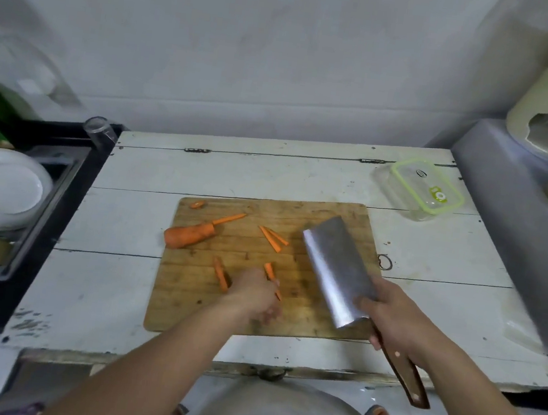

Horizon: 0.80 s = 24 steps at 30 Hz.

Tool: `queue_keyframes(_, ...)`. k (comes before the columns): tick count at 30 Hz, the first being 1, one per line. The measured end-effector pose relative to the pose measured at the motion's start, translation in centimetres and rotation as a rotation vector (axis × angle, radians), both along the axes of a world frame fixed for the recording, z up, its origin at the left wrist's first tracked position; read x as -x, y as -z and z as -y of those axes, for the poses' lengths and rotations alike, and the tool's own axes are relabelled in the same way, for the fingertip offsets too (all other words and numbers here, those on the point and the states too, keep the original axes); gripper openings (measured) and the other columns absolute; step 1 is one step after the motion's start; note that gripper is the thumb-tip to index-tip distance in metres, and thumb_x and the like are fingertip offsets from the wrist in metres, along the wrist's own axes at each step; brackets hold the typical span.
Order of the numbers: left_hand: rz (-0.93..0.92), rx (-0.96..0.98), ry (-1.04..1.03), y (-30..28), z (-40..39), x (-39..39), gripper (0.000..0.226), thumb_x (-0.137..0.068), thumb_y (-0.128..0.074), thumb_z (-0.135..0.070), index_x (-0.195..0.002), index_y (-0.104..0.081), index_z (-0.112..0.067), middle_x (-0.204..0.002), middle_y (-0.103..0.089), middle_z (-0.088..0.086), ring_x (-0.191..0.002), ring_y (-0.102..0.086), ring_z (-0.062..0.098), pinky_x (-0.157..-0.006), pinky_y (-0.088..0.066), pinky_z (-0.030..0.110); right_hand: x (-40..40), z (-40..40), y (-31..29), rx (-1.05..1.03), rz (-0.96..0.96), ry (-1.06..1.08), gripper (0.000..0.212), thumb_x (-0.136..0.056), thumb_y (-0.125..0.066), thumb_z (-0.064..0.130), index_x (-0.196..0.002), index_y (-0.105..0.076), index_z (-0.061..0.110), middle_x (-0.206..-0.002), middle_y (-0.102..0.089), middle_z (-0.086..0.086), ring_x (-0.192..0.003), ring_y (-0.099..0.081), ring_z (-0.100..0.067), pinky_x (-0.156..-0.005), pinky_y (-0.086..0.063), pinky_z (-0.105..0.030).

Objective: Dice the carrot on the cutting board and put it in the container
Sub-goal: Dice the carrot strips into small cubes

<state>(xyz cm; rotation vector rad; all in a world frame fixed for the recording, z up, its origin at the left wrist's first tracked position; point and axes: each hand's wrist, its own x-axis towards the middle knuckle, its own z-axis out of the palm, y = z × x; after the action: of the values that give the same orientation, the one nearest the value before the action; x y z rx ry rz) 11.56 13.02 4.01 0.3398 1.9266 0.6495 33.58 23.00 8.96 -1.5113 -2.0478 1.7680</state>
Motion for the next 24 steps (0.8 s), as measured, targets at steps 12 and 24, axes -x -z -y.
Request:
queue_keyframes(12, -1.151, -0.573, 0.724, 5.7, 6.7, 0.8, 0.041, -0.099, -0.051, -0.03, -0.134, -0.063, -0.014, -0.134, -0.06, -0.002, -0.123, -0.054, 0.014, -0.106, -0.048, 0.033, 5.2, 5.7, 0.1, -0.623, 0.387, -0.42, 0.007, -0.104, -0.043, 0.022, -0.111, -0.044, 0.023, -0.087, -0.063, -0.002, -0.071, -0.06, -0.021, -0.054, -0.046, -0.033)
queue_keyframes(24, -1.258, -0.548, 0.776, 6.8, 6.4, 1.3, 0.052, -0.095, -0.054, -0.036, -0.141, -0.058, -0.012, -0.142, -0.056, 0.002, -0.131, -0.048, 0.018, -0.11, -0.042, 0.036, 7.4, 7.9, 0.1, -0.685, 0.481, -0.456, 0.019, -0.1, -0.041, 0.009, -0.117, -0.043, 0.017, -0.09, -0.064, -0.009, -0.076, -0.059, -0.031, -0.06, -0.041, -0.037)
